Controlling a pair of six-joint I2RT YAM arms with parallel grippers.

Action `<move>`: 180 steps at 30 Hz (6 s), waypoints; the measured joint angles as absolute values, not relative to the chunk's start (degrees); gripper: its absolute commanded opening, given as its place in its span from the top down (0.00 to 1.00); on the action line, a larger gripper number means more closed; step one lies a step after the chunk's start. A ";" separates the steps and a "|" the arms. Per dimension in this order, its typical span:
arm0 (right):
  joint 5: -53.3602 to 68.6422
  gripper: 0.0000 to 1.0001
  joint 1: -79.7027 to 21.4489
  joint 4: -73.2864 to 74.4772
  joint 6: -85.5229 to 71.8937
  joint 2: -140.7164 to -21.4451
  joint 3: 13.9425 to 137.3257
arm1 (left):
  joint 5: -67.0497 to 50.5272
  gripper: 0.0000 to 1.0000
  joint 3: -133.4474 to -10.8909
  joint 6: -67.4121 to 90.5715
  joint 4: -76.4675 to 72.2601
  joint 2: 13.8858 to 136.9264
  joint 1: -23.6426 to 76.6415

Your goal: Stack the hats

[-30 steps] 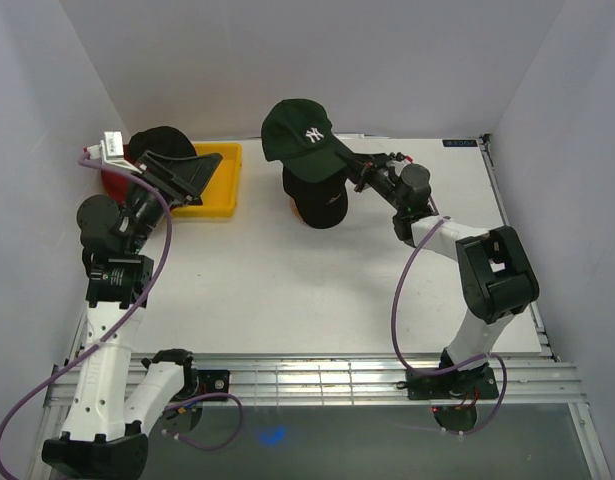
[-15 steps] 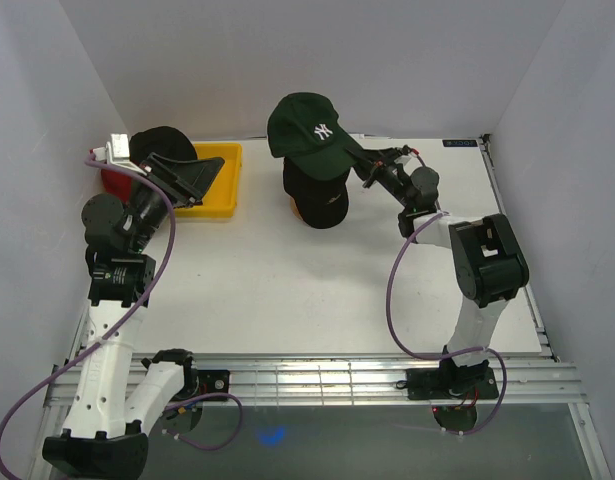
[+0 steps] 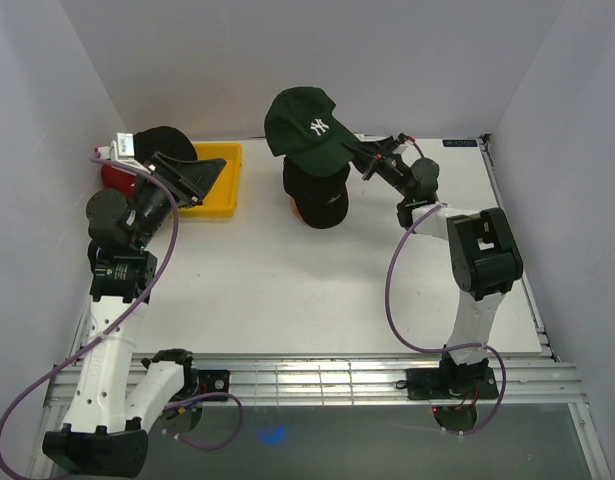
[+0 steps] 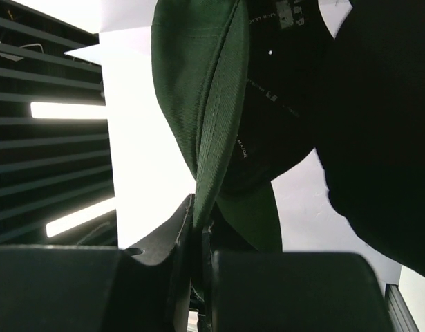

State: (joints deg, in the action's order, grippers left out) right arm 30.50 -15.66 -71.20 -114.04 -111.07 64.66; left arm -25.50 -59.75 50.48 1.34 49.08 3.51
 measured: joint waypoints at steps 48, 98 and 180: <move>33.69 0.38 -11.27 -74.94 -114.96 -109.51 41.32 | -24.77 0.35 -59.75 48.42 2.42 50.81 3.99; 32.99 0.92 -15.62 -37.08 -93.71 -97.14 53.39 | -23.66 0.35 -59.61 46.52 3.09 48.86 5.02; 35.83 0.89 -15.40 -51.90 -89.67 -107.15 47.18 | -19.46 0.36 -59.61 40.01 8.93 49.28 6.98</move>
State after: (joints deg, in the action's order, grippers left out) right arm 35.83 -15.40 -51.90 -89.67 -107.15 47.18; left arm -19.46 -59.61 40.01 8.93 49.28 6.98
